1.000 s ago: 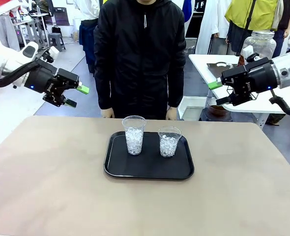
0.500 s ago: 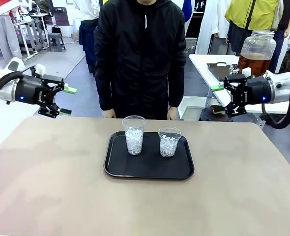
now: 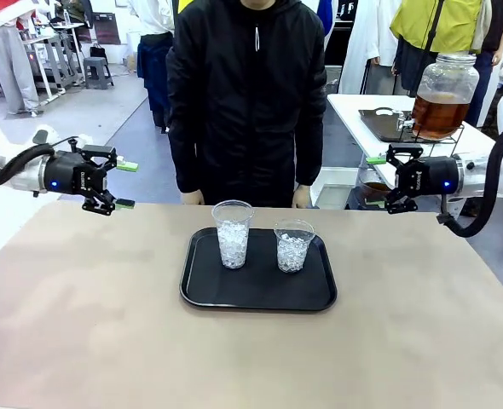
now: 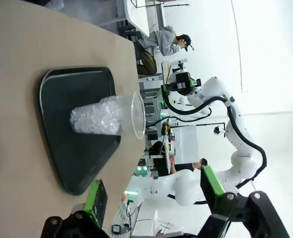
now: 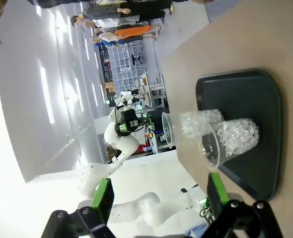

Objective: Pour the drink into the iced cup.
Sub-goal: Pick up the iced cup indicated by the human and present it to them.

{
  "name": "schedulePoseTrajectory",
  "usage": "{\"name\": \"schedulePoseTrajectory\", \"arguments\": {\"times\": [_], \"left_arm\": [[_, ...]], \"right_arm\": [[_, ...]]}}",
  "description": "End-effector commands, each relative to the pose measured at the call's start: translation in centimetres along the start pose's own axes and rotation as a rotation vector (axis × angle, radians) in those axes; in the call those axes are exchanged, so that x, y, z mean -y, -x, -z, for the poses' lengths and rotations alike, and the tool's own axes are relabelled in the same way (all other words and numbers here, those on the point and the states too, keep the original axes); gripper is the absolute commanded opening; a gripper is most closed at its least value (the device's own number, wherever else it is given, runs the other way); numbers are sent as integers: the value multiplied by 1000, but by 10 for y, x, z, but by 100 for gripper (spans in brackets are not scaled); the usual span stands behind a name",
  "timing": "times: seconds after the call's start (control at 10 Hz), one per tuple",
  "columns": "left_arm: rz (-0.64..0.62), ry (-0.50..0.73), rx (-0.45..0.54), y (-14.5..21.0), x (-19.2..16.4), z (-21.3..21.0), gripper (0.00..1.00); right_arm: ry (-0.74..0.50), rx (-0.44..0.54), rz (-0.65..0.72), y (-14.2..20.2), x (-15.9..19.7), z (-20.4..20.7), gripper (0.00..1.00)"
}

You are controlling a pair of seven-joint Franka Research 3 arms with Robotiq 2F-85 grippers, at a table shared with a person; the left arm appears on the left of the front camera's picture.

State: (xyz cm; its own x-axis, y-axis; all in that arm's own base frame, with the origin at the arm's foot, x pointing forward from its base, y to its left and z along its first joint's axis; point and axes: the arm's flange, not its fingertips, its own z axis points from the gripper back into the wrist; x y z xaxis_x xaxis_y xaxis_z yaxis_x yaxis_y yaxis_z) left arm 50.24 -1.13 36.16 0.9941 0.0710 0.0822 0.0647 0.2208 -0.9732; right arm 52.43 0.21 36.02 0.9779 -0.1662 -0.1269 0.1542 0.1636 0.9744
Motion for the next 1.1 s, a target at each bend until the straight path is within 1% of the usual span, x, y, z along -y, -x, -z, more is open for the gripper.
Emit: {"name": "schedulePoseTrajectory", "arguments": {"times": [0.0,0.1,0.4,0.5,1.0], "left_arm": [[86,49,-4,-13,-2,-4,100],[105,67,-18,-17,-2,-4,100],[53,98,-43,-21,0,-3,100],[78,46,-28,-17,-2,-1,100],[78,46,-28,-17,-2,-1,100]], "right_arm": [[-38,-6,-32,-18,-6,0,100],[-49,-20,-34,-22,-6,1,100],[-57,-79,-10,-21,-3,3,100],[-26,-37,-14,-18,-2,4,100],[-26,-37,-14,-18,-2,4,100]]}}
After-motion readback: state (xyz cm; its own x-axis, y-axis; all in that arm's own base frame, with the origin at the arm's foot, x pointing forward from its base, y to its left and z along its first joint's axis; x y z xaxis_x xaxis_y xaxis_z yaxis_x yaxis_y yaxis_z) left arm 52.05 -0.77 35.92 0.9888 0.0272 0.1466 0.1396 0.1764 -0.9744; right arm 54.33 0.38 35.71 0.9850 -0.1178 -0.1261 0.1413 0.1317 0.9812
